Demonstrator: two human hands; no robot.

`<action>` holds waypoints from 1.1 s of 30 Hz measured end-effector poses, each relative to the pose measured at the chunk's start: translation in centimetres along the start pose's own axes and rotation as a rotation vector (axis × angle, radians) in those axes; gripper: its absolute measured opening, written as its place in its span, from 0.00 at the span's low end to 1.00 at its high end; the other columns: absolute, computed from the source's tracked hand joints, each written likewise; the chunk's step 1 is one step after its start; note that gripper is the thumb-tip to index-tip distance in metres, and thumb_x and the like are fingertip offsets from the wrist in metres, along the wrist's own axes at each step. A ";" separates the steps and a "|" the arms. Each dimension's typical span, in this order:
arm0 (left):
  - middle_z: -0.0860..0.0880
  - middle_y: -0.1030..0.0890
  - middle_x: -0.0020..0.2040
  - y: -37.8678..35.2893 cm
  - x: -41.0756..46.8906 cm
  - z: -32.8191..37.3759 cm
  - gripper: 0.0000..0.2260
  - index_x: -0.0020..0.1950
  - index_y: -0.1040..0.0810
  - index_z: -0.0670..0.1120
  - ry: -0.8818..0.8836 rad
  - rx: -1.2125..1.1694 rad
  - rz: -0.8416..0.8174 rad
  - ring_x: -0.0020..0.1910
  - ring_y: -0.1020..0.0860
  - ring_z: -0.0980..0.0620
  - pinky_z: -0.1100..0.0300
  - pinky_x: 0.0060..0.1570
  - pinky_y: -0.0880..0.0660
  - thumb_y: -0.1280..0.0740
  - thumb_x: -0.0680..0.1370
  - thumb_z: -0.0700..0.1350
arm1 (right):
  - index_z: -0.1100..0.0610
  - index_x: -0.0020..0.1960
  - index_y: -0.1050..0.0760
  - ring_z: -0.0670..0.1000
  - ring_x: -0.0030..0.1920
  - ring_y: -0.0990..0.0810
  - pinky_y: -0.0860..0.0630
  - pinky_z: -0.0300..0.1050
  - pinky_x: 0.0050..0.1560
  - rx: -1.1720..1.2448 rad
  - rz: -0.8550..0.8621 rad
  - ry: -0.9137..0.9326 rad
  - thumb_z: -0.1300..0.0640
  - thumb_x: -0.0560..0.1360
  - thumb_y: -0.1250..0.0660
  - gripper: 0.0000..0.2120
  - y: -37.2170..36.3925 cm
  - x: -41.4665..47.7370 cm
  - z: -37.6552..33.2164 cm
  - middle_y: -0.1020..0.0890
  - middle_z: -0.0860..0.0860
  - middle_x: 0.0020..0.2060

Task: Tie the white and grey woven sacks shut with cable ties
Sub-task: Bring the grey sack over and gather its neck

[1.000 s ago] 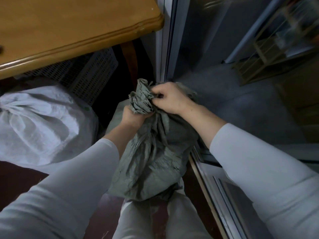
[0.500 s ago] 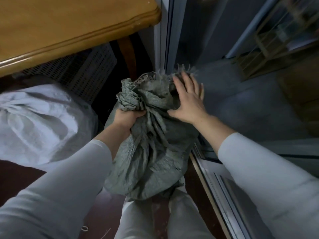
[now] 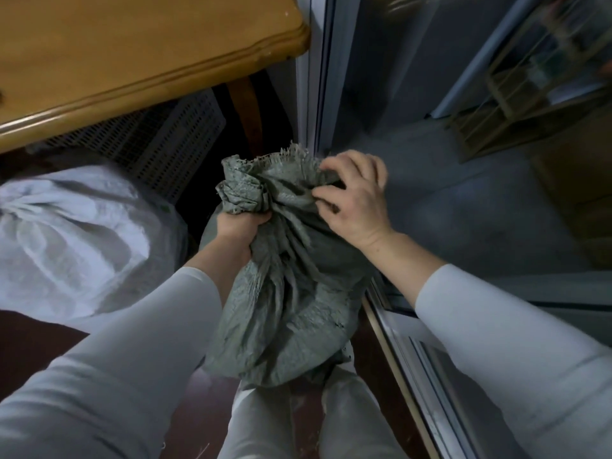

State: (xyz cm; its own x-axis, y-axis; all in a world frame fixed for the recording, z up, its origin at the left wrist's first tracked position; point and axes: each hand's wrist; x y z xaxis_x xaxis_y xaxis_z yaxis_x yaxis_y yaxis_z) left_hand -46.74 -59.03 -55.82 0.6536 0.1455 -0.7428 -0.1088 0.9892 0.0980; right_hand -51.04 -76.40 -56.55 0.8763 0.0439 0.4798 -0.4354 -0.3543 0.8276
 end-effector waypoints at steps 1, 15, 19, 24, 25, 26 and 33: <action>0.41 0.21 0.57 -0.1 0.0 0.0 0.20 0.62 0.25 0.37 -0.006 0.000 -0.005 0.49 0.22 0.43 0.48 0.51 0.24 0.29 0.70 0.32 | 0.54 0.39 0.17 0.56 0.52 0.26 0.31 0.52 0.57 0.081 -0.050 0.065 0.61 0.65 0.31 0.05 -0.1 0.0 -0.1 0.18 0.53 0.46; 0.41 0.20 0.50 -0.6 -0.1 -0.2 0.18 0.59 0.24 0.37 -0.030 0.010 -0.020 0.45 0.21 0.43 0.49 0.46 0.24 0.30 0.70 0.29 | 0.56 0.64 0.29 0.57 0.49 0.18 0.22 0.48 0.50 0.388 -0.829 -0.710 0.63 0.76 0.41 0.17 -3.4 0.1 -3.3 0.19 0.58 0.52; 0.41 0.20 0.50 -0.4 -0.1 -0.2 0.18 0.59 0.24 0.37 -0.018 0.021 -0.019 0.48 0.21 0.42 0.48 0.46 0.23 0.30 0.70 0.30 | 0.57 0.52 0.20 0.56 0.54 0.21 0.26 0.45 0.50 0.315 -0.666 -0.758 0.59 0.74 0.34 0.09 -3.0 -0.7 -2.9 0.18 0.55 0.51; 0.41 0.21 0.48 -1.6 -1.2 0.2 0.14 0.55 0.24 0.36 -0.028 0.047 -0.078 0.45 0.21 0.43 0.49 0.46 0.24 0.29 0.70 0.30 | 0.56 0.31 0.23 0.43 0.32 0.24 0.25 0.41 0.38 0.661 -0.400 -1.002 0.59 0.64 0.22 0.10 -0.9 -1.5 -1.0 0.22 0.47 0.30; 0.41 0.21 0.48 -1.9 -1.6 0.4 0.15 0.55 0.24 0.36 -0.025 0.046 -0.085 0.45 0.21 0.43 0.49 0.46 0.24 0.29 0.70 0.30 | 0.54 0.29 0.25 0.40 0.27 0.26 0.26 0.36 0.32 0.735 -0.367 -1.052 0.61 0.63 0.22 0.12 -0.6 -1.6 -0.9 0.23 0.47 0.28; 0.41 0.21 0.49 -1.9 -1.7 0.6 0.15 0.55 0.24 0.36 -0.021 0.043 -0.076 0.45 0.21 0.43 0.48 0.46 0.24 0.29 0.69 0.30 | 0.54 0.29 0.27 0.38 0.24 0.27 0.28 0.33 0.27 0.804 -0.316 -1.105 0.63 0.64 0.23 0.13 -0.4 -1.8 -0.6 0.23 0.48 0.28; 0.42 0.22 0.53 1.8 -0.4 2.6 0.20 0.61 0.27 0.38 -0.030 0.021 0.129 0.52 0.22 0.42 0.44 0.50 0.23 0.28 0.70 0.31 | 0.56 0.38 0.34 0.43 0.23 0.20 0.27 0.35 0.22 1.087 0.336 -1.532 0.69 0.71 0.31 0.14 4.1 -2.6 4.3 0.20 0.54 0.31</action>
State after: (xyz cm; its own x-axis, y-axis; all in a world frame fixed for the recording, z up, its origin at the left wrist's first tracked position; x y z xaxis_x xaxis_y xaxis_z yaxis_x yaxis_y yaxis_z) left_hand -45.25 -57.29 -53.57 0.6573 0.2718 -0.7029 -0.1782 0.9623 0.2056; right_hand -54.17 -82.01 -55.65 0.4649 -0.6712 -0.5775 -0.8362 -0.5472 -0.0371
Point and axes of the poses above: each hand's wrist, its own x-axis towards the middle knuckle, its own y-axis out of the back of the hand, z = x × y
